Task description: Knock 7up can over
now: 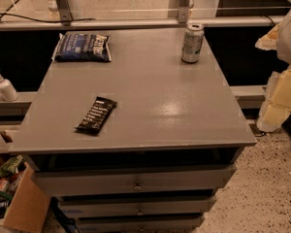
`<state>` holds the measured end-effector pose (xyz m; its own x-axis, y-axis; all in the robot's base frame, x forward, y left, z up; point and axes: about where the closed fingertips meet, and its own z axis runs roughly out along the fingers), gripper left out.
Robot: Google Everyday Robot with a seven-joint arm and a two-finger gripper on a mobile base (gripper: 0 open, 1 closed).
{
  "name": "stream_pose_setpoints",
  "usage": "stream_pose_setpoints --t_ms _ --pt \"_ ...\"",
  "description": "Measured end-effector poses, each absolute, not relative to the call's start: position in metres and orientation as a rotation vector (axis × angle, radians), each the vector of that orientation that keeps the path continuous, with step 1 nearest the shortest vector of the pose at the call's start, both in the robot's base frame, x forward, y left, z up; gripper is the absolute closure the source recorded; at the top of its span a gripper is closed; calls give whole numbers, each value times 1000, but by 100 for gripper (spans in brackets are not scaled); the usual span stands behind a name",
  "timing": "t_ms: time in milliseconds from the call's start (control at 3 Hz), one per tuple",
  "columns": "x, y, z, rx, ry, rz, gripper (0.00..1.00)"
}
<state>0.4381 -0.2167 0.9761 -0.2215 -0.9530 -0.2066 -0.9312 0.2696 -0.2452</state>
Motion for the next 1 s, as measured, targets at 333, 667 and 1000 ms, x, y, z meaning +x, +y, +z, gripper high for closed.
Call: stream_pose_setpoints --t_ms 333,667,1000 --pt "439 -216 975 -1721 2220 -100 0" --pt "450 -221 961 -1691 2207 -42 0" --pt "468 -224 941 -1654 2183 63 0"
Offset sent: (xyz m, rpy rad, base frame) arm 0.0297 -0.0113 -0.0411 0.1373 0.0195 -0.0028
